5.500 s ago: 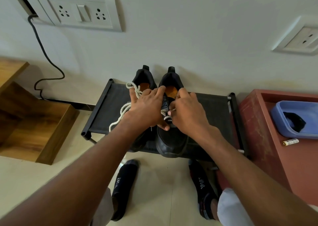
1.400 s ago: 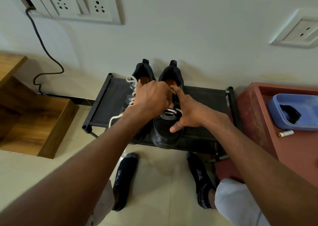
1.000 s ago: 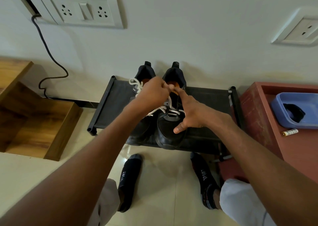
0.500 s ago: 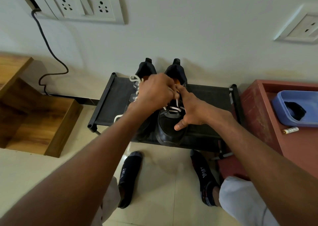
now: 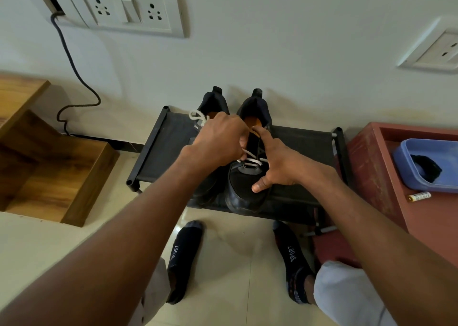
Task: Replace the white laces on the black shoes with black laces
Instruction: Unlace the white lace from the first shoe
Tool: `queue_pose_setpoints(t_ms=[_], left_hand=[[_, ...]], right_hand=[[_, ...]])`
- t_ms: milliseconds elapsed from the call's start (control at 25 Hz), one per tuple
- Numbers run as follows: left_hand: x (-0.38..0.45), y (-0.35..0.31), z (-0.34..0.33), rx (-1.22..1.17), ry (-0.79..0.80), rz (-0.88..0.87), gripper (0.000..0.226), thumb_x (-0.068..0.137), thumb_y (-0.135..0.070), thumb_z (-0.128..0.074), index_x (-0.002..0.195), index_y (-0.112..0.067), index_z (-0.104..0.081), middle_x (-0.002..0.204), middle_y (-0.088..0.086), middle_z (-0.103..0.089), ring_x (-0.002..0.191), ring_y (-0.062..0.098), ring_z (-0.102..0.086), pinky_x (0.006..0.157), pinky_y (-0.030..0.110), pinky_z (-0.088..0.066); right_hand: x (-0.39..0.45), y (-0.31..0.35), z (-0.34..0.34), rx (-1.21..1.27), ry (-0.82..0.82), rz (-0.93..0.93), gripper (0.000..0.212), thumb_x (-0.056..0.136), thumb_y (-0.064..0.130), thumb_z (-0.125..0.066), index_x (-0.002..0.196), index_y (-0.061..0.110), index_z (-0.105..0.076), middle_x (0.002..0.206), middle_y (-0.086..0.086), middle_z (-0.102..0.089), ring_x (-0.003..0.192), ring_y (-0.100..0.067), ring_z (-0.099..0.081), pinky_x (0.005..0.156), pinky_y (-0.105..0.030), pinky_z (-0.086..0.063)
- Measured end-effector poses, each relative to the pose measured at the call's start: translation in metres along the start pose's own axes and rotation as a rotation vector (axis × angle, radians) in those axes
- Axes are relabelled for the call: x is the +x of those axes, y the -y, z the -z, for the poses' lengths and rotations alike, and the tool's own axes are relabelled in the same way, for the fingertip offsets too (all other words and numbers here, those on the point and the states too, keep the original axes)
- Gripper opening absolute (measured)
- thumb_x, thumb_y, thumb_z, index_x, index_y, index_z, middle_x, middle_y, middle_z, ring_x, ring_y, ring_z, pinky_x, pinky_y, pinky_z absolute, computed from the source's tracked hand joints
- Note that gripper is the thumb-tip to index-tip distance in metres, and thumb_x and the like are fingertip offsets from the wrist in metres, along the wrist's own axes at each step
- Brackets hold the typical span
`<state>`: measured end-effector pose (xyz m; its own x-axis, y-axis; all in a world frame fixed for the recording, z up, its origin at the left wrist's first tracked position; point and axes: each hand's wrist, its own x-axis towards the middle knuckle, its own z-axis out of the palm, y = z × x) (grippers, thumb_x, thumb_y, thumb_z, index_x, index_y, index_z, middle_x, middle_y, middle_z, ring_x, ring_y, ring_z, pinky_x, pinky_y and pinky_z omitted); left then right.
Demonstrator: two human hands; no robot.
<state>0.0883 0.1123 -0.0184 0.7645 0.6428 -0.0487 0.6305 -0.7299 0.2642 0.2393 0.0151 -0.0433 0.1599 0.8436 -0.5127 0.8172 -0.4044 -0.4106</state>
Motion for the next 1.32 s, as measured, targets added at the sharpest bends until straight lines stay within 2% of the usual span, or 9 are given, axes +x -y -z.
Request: queue_pose_setpoints(t_ms=[200, 320, 440, 600, 680, 760, 920, 1160, 1320], left_hand=[[0.001, -0.012, 0.001, 0.040, -0.141, 0.134, 0.015, 0.083, -0.040, -0.080, 0.082, -0.027, -0.075, 0.093, -0.009, -0.065, 0.106, 0.022, -0.054, 0.101, 0.052, -0.033], [0.001, -0.014, 0.017, -0.156, -0.233, 0.199, 0.010, 0.087, -0.032, -0.071, 0.080, -0.025, -0.074, 0.084, -0.011, -0.071, 0.097, 0.014, -0.064, 0.109, 0.051, -0.035], [-0.003, -0.008, 0.043, -0.640, -0.421, 0.253, 0.012, 0.092, -0.012, -0.061, 0.093, -0.010, -0.073, 0.077, -0.011, -0.075, 0.077, 0.014, -0.072, 0.075, 0.037, -0.058], [-0.001, -0.002, 0.045, -1.314, -0.539, 0.372, 0.013, 0.106, -0.015, -0.055, 0.100, -0.003, -0.058, 0.086, 0.005, -0.077, 0.078, 0.023, -0.077, 0.071, 0.049, -0.060], [0.003, -0.006, 0.036, -1.111, -0.436, 0.302, 0.015, 0.106, -0.024, -0.058, 0.098, -0.011, -0.057, 0.076, -0.001, -0.067, 0.061, 0.004, -0.065, 0.059, 0.029, -0.049], [0.004, -0.007, 0.020, -0.585, -0.222, 0.119, 0.010, 0.098, -0.032, -0.070, 0.094, -0.023, -0.067, 0.073, -0.011, -0.060, 0.059, -0.004, -0.058, 0.056, 0.017, -0.043], [0.000, -0.003, -0.006, 0.037, 0.099, -0.006, 0.019, 0.083, -0.049, -0.082, 0.100, -0.040, -0.077, 0.096, -0.011, -0.049, 0.094, 0.015, -0.053, 0.079, 0.035, -0.041], [0.005, -0.011, -0.014, -0.275, 0.005, 0.235, 0.015, 0.084, -0.036, -0.083, 0.077, -0.026, -0.074, 0.080, -0.012, -0.067, 0.087, 0.015, -0.064, 0.089, 0.044, -0.050], [0.008, -0.007, -0.004, -0.865, -0.092, 0.511, 0.015, 0.100, -0.014, -0.065, 0.088, -0.006, -0.068, 0.088, 0.011, -0.077, 0.084, 0.027, -0.077, 0.065, 0.036, -0.061]], right_hand=[[-0.001, 0.001, 0.001, 0.012, 0.003, 0.002, 0.150, 0.061, 0.031, -0.102, 0.156, 0.054, 0.012, 0.162, -0.013, -0.027, 0.141, -0.043, -0.046, 0.109, -0.059, -0.047], [-0.002, -0.003, 0.001, 0.033, 0.012, 0.010, 0.149, 0.063, 0.029, -0.102, 0.158, 0.050, 0.011, 0.158, -0.013, -0.030, 0.137, -0.042, -0.048, 0.109, -0.059, -0.047], [-0.002, -0.004, 0.001, 0.052, 0.019, 0.024, 0.149, 0.063, 0.027, -0.102, 0.158, 0.051, 0.011, 0.160, -0.013, -0.028, 0.139, -0.042, -0.046, 0.111, -0.059, -0.044], [-0.001, -0.003, 0.001, 0.037, 0.018, 0.023, 0.151, 0.063, 0.030, -0.102, 0.158, 0.050, 0.013, 0.161, -0.014, -0.027, 0.140, -0.042, -0.045, 0.111, -0.060, -0.044], [-0.002, -0.002, 0.001, 0.025, 0.021, 0.018, 0.149, 0.063, 0.031, -0.101, 0.158, 0.050, 0.013, 0.159, -0.014, -0.028, 0.138, -0.042, -0.047, 0.110, -0.061, -0.046], [-0.002, -0.002, 0.001, 0.013, 0.010, 0.010, 0.147, 0.062, 0.032, -0.102, 0.157, 0.051, 0.009, 0.157, -0.013, -0.030, 0.137, -0.043, -0.049, 0.107, -0.061, -0.048], [0.001, 0.000, 0.000, -0.030, -0.003, -0.007, 0.150, 0.061, 0.036, -0.102, 0.157, 0.052, 0.013, 0.160, -0.013, -0.029, 0.141, -0.043, -0.046, 0.108, -0.060, -0.048], [-0.001, 0.000, 0.000, -0.021, -0.004, -0.012, 0.152, 0.061, 0.035, -0.102, 0.159, 0.048, 0.014, 0.163, -0.013, -0.027, 0.141, -0.043, -0.046, 0.107, -0.060, -0.049], [-0.002, -0.001, 0.001, -0.001, -0.007, -0.021, 0.152, 0.060, 0.032, -0.102, 0.161, 0.043, 0.011, 0.164, -0.013, -0.029, 0.141, -0.043, -0.046, 0.109, -0.061, -0.047]])
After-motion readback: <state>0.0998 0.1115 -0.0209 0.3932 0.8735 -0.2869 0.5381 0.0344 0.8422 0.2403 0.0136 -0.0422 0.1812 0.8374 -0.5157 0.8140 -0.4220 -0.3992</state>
